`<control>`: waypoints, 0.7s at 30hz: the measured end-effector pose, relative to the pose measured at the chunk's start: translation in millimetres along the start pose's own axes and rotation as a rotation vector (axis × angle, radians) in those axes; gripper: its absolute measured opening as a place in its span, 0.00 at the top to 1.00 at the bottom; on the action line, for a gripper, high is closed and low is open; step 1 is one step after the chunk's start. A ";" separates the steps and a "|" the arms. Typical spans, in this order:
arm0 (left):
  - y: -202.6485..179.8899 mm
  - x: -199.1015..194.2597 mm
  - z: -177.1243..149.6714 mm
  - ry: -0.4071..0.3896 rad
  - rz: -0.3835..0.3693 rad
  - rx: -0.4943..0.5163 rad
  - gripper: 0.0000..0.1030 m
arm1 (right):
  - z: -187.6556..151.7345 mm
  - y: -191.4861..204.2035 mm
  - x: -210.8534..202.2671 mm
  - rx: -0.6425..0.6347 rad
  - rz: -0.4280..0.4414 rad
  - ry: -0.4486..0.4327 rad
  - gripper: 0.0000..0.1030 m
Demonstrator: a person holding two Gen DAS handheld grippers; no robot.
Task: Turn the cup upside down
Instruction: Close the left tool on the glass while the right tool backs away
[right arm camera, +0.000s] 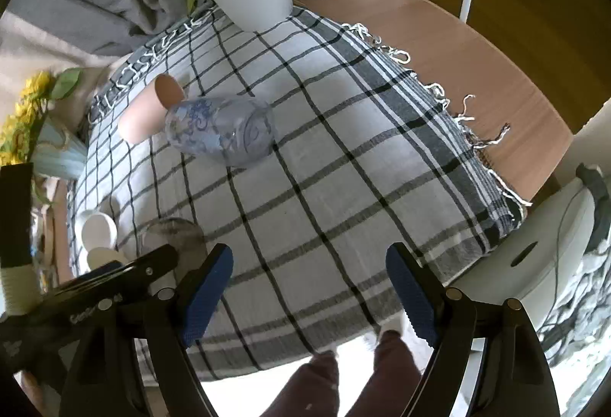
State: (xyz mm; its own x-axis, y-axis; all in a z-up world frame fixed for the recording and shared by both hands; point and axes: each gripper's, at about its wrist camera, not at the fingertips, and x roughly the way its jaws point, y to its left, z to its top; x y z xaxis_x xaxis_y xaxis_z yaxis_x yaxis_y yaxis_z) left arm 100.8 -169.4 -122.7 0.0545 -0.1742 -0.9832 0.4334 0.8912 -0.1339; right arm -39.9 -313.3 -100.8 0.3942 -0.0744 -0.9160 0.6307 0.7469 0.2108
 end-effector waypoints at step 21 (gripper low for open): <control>6.2 41.5 24.7 0.117 0.019 -0.011 0.35 | 6.9 -6.0 21.1 0.071 -0.025 0.045 0.20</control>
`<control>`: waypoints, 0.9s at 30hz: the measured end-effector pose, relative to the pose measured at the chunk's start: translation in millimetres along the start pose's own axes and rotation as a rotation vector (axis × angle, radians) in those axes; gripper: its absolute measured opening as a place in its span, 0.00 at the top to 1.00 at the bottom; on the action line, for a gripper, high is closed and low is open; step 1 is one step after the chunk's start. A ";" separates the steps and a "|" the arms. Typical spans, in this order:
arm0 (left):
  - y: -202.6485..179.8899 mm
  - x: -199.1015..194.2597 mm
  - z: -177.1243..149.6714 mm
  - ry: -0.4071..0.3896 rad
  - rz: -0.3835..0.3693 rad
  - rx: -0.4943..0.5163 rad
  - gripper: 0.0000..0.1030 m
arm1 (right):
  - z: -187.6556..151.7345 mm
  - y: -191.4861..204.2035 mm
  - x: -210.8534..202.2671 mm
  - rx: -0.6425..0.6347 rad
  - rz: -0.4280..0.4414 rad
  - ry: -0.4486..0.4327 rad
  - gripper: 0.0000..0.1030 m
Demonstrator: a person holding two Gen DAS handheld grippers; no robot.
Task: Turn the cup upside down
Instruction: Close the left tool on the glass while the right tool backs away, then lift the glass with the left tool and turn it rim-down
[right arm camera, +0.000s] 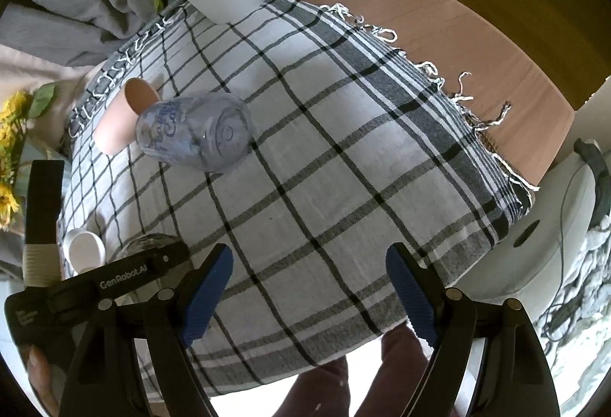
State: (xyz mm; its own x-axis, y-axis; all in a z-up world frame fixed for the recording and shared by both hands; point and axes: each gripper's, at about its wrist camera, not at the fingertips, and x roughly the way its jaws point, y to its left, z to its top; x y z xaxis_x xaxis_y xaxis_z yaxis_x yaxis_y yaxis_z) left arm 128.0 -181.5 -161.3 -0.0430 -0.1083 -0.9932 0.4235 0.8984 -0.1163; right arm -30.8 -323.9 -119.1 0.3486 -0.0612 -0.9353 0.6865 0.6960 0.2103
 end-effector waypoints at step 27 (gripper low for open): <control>1.2 -52.4 17.9 -0.295 0.038 -0.004 0.36 | 8.3 7.2 -20.0 -0.025 0.007 -0.075 0.20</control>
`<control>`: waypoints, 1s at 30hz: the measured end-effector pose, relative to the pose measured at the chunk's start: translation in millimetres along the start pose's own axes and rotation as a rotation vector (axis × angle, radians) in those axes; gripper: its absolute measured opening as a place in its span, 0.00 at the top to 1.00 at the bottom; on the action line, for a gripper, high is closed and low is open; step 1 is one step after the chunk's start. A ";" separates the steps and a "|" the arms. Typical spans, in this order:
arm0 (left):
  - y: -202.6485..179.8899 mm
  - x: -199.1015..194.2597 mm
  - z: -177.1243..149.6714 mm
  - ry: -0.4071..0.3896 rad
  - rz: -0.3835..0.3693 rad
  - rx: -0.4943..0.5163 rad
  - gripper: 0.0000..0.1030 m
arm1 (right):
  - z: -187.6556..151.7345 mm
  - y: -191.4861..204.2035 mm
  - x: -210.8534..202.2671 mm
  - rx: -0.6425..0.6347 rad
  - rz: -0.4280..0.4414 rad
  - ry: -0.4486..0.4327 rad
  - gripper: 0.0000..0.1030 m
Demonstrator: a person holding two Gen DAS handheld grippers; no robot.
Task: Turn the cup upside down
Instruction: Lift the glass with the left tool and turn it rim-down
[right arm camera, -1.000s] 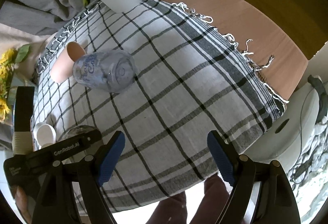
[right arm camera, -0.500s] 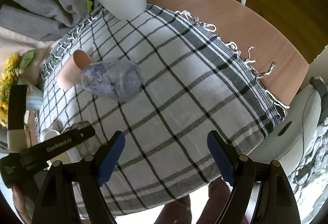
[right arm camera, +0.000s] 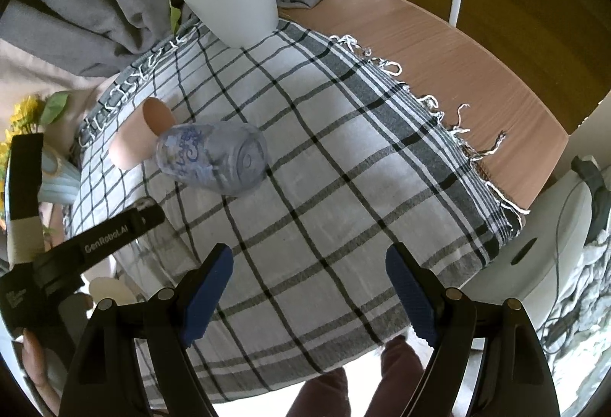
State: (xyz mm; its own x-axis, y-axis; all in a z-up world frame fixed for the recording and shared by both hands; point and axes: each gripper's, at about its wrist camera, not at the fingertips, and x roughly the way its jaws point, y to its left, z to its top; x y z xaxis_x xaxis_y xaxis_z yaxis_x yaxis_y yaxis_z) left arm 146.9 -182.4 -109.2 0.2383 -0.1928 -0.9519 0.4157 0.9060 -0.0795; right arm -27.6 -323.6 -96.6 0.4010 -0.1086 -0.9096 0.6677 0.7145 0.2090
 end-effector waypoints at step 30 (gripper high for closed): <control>2.5 -16.6 -57.7 -0.012 -0.035 -0.013 0.35 | -22.0 2.4 9.1 -0.143 -0.032 0.046 0.20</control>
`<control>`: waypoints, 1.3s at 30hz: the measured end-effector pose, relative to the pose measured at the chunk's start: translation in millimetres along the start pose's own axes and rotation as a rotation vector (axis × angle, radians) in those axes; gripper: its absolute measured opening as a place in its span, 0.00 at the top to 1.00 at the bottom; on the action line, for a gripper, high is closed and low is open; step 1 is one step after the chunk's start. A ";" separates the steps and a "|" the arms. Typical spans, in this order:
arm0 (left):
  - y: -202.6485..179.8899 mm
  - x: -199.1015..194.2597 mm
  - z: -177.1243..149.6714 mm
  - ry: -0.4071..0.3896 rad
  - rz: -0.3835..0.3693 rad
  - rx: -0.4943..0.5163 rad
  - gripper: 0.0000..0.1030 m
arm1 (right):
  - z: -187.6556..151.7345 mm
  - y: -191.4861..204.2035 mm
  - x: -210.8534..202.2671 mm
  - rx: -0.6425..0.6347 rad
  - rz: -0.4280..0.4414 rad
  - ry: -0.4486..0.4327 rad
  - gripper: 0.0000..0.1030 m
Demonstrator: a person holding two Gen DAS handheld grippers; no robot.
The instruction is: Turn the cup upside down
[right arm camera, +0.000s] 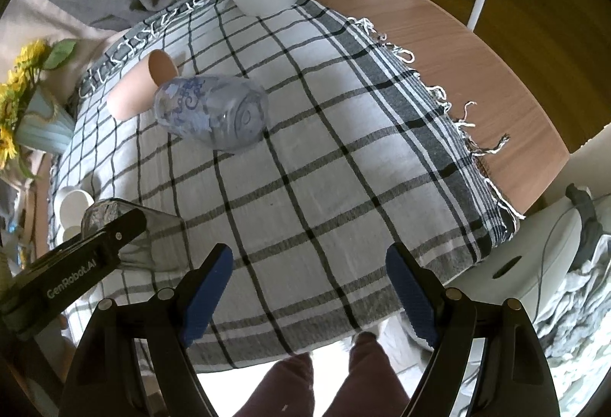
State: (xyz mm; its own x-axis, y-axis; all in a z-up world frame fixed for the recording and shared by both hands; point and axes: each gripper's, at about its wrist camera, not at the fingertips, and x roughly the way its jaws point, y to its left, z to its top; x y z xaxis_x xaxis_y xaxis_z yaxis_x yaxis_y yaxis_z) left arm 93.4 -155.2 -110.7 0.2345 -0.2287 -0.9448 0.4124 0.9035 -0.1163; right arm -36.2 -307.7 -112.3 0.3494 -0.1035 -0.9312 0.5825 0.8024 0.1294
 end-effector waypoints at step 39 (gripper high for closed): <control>58.1 -135.3 -80.5 -0.256 0.195 -0.173 0.03 | -27.6 63.3 -111.2 -0.284 0.132 -0.258 0.11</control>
State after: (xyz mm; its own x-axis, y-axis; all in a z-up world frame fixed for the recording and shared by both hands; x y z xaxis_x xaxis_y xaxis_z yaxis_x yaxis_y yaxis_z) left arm 14.8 -42.6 -14.3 0.5156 -0.1098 -0.8498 0.1887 0.9820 -0.0124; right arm -58.5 -229.2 -9.9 0.6014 -0.1033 -0.7923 0.3065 0.9456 0.1094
